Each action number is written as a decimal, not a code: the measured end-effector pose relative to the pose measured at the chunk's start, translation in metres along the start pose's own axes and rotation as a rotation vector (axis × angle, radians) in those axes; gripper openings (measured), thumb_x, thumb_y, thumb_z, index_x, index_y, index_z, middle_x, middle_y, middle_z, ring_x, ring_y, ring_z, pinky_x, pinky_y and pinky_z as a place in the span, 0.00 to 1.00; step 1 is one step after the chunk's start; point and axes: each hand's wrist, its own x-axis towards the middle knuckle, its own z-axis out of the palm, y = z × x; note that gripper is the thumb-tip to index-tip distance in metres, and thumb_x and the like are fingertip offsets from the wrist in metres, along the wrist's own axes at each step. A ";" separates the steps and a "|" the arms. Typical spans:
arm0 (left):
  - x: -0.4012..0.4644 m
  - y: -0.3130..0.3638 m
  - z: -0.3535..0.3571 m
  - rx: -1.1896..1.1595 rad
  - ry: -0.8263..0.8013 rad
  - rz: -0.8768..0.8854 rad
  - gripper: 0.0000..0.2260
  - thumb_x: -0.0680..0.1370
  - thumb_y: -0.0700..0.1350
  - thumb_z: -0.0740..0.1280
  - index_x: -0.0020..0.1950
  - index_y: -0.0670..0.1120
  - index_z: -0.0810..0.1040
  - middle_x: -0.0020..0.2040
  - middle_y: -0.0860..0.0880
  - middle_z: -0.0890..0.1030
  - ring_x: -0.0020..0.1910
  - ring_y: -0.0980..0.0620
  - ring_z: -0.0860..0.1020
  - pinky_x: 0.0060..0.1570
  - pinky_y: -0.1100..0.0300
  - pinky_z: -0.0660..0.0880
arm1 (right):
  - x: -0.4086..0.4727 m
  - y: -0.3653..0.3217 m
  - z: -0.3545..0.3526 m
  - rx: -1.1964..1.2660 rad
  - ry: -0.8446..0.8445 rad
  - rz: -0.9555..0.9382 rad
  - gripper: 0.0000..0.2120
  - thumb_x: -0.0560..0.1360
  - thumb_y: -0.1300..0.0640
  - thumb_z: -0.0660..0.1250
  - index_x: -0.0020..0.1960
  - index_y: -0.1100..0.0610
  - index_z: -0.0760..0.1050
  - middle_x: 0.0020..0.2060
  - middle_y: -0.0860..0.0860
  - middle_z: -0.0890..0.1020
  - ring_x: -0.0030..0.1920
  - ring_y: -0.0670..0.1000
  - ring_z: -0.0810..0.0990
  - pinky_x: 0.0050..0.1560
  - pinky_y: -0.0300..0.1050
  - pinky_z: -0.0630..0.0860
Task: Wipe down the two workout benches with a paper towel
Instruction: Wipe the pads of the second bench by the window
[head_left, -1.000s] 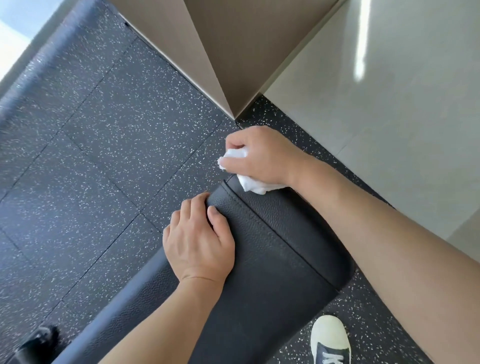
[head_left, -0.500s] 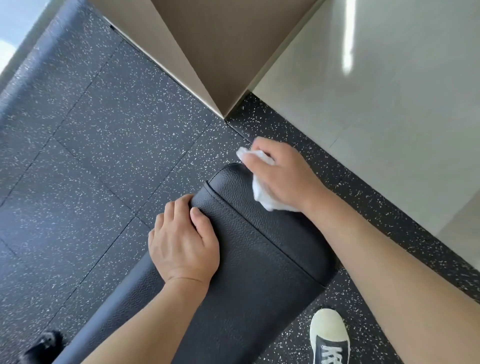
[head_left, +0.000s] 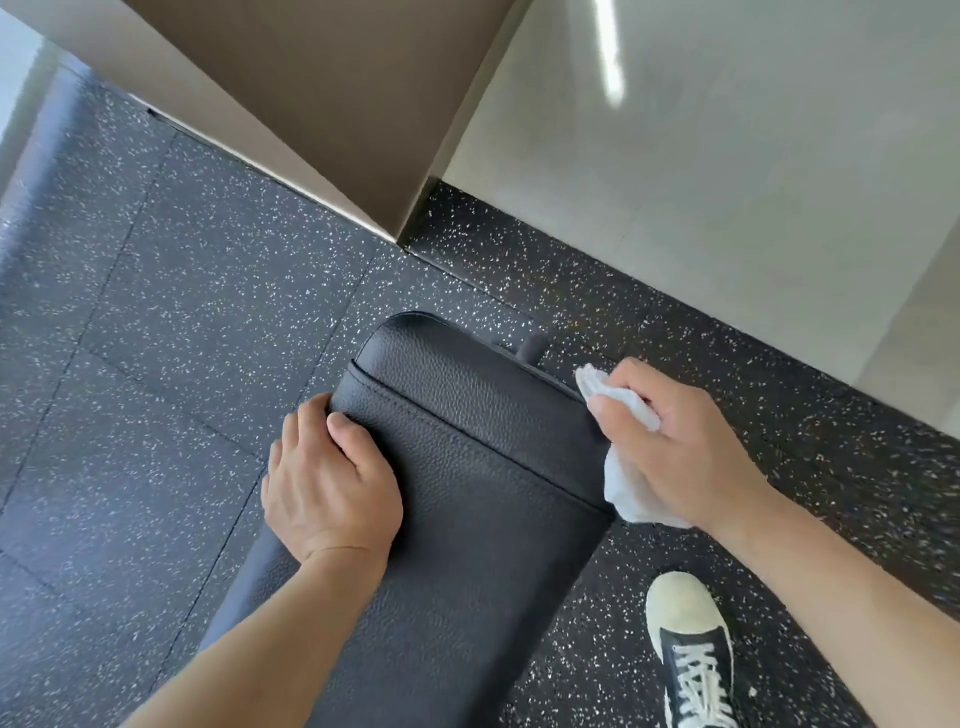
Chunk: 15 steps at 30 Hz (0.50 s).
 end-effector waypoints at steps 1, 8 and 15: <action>0.000 0.000 0.000 -0.005 0.002 0.001 0.25 0.81 0.56 0.45 0.64 0.47 0.75 0.60 0.45 0.80 0.58 0.39 0.76 0.56 0.43 0.70 | 0.004 -0.006 0.006 -0.012 0.040 -0.007 0.15 0.83 0.46 0.65 0.43 0.55 0.72 0.29 0.53 0.73 0.31 0.54 0.72 0.32 0.51 0.70; 0.003 -0.004 0.003 0.004 0.029 0.023 0.27 0.80 0.57 0.42 0.62 0.47 0.75 0.60 0.46 0.80 0.59 0.38 0.76 0.58 0.43 0.70 | 0.081 -0.049 0.034 -0.140 0.002 -0.082 0.17 0.81 0.49 0.67 0.37 0.58 0.73 0.29 0.51 0.78 0.35 0.51 0.78 0.39 0.48 0.73; 0.002 -0.009 0.004 -0.004 0.044 0.075 0.27 0.81 0.56 0.43 0.65 0.46 0.76 0.63 0.46 0.80 0.61 0.38 0.76 0.59 0.43 0.70 | 0.028 -0.026 0.034 -0.176 0.293 -0.024 0.17 0.80 0.44 0.66 0.38 0.54 0.70 0.31 0.50 0.77 0.36 0.52 0.76 0.39 0.49 0.73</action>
